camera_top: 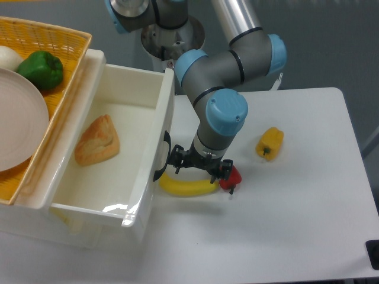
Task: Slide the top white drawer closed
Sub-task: 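Push the white drawer front inward into the cabinet with the gripper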
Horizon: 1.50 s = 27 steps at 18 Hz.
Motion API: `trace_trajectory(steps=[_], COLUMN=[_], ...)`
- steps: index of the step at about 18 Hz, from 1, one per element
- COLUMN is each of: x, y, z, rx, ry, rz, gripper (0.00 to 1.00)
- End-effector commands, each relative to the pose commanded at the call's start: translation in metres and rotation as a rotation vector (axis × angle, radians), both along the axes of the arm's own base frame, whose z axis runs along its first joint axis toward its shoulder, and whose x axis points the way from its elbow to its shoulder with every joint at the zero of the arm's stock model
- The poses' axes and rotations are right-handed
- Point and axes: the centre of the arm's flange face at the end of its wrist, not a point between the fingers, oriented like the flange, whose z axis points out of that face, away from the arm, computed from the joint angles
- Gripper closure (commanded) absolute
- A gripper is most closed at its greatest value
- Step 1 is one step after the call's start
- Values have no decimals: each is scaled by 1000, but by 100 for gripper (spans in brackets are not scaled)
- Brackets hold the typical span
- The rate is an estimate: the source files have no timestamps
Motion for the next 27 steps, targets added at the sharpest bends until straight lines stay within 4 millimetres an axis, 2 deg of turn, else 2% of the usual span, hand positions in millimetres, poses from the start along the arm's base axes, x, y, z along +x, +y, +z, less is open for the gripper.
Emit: trace_trajectory(steps=[12, 27], x=[24, 65], y=[15, 38], z=[5, 11], rx=[4, 12], ry=[4, 16], rz=[-43, -127], gripper=[0, 0])
